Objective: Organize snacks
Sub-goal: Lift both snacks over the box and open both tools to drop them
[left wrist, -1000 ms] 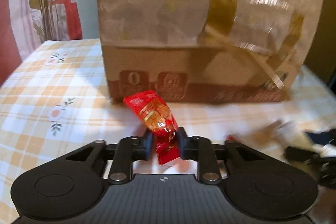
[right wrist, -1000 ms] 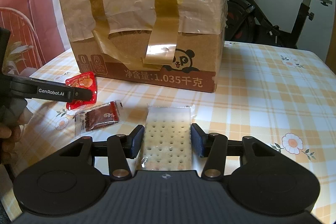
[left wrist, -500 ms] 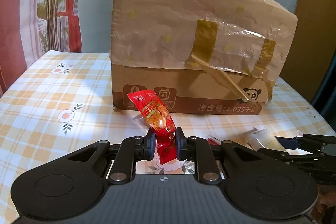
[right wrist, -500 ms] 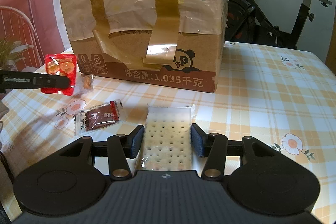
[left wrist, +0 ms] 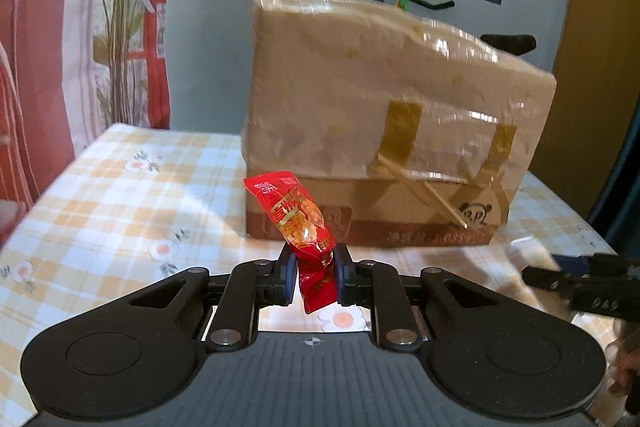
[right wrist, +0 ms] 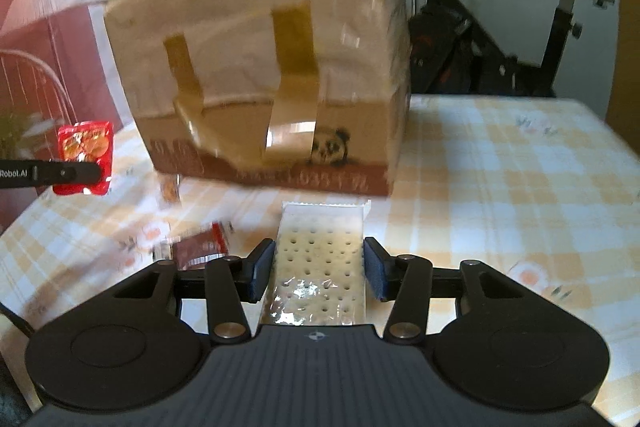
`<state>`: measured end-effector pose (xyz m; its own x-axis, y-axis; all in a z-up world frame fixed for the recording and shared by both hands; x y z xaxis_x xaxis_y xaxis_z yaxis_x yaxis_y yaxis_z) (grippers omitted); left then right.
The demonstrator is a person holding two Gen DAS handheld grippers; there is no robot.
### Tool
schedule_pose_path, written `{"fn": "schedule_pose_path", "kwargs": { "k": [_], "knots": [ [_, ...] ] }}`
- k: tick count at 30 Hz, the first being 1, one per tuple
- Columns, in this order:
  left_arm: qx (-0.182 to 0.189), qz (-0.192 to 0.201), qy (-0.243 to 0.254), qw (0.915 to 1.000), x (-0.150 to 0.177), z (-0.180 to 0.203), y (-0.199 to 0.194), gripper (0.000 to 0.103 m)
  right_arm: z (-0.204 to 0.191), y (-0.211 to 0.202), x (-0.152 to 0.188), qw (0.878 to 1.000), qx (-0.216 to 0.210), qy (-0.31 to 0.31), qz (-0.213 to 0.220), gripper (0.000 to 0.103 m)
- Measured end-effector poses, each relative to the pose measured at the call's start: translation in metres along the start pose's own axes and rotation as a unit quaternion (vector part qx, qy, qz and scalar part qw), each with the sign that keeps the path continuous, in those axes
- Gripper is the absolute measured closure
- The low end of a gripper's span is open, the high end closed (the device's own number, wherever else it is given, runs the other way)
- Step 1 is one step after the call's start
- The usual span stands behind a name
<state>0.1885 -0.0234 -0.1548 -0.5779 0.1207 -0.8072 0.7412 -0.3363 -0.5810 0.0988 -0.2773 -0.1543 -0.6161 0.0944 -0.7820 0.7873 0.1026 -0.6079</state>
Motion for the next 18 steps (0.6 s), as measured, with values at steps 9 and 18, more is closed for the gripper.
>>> {"fn": "schedule_pose_path", "kwargs": {
  "k": [9, 18],
  "knots": [
    [0.021, 0.077, 0.03, 0.9964, -0.055, 0.005, -0.037, 0.083, -0.011, -0.05, -0.049, 0.996, -0.019, -0.021, 0.083, 0.053],
    [0.015, 0.155, 0.085, 0.9841, -0.13, 0.025, -0.041, 0.083, -0.033, -0.066, -0.137, 0.984, -0.051, -0.061, 0.162, 0.053]
  ]
}}
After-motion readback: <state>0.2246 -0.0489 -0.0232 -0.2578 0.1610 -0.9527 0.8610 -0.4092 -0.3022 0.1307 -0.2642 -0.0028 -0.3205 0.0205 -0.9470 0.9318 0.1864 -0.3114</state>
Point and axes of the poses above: each gripper's, at about its wrist camera, not at the fingertips, and y roughly the way its jaws point, z to its right, x to its underside, the point moved 1 cm from there along y, roughly the way its jaws point, and after that the axes turned 3 degrees about -z, right-handed, at the moved point
